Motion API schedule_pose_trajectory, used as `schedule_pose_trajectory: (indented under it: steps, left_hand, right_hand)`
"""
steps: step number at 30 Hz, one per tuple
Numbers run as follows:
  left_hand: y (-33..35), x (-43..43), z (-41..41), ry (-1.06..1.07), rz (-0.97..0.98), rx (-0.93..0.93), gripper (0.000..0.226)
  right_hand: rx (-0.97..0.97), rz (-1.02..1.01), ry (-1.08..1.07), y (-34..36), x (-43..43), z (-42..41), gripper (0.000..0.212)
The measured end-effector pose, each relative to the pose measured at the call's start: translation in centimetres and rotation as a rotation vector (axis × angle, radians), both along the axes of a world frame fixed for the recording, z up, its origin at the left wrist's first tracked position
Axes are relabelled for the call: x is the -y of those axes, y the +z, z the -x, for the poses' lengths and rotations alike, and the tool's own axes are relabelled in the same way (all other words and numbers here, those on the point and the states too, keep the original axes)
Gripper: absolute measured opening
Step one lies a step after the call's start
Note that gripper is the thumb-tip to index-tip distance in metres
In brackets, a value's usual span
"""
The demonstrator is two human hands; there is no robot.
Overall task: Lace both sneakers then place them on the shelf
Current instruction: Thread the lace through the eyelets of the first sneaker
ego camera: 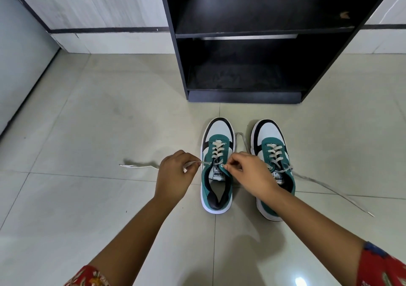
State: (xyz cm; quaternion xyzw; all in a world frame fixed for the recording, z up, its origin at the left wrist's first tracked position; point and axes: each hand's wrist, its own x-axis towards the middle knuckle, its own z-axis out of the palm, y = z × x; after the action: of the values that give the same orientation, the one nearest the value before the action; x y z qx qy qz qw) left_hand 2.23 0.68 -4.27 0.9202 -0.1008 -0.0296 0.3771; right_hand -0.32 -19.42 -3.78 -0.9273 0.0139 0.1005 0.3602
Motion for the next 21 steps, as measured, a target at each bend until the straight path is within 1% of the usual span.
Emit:
schedule_pose_trajectory:
  steps: [2,4,5,7,8,10,12,14,16,19,21]
  left_hand:
    - [-0.2,-0.2,0.3,0.024,0.003,-0.033,0.008]
    - [-0.1,-0.1,0.5,0.003,0.0,-0.086,0.007]
    - [0.1,0.1,0.5,-0.022,-0.003,-0.12,0.011]
    - [0.4,0.7,0.3,-0.072,-0.008,-0.175,0.022]
    - [0.4,0.9,0.2,-0.086,-0.012,-0.168,0.023]
    - [0.4,0.9,-0.1,-0.07,-0.012,-0.119,0.017]
    - [0.2,0.4,-0.4,-0.036,-0.037,-0.078,0.014]
    - [0.0,-0.2,-0.4,0.011,-0.062,-0.071,0.013]
    - [-0.1,-0.5,-0.2,0.042,-0.076,-0.071,0.012]
    - [-0.3,-0.6,0.2,0.052,-0.084,-0.081,0.012]
    - [-0.4,-0.9,0.2,0.06,-0.073,-0.082,0.011]
  right_hand:
    - [-0.028,0.008,-0.008,0.1,0.1,0.1,0.018]
    - [-0.052,0.0,-0.016,0.4,0.3,0.0,0.021]
    - [-0.062,0.026,-0.003,0.5,0.3,0.0,0.024]
    - [-0.088,0.149,0.06,0.7,0.0,-0.3,0.032]
    - [-0.105,0.181,0.09,0.7,-0.2,-0.5,0.034]
    - [-0.151,0.124,0.108,0.7,-0.4,-0.7,0.037]
    - [-0.183,0.021,0.048,0.9,0.2,-0.7,0.035]
    - [-0.191,-0.009,-0.001,1.2,0.9,-0.4,0.032]
    - [-0.184,0.011,-0.017,1.1,1.3,0.2,0.032]
    - [-0.116,0.056,-0.026,0.9,1.5,0.9,0.043]
    - [-0.067,0.1,0.0,0.6,1.6,1.0,0.046]
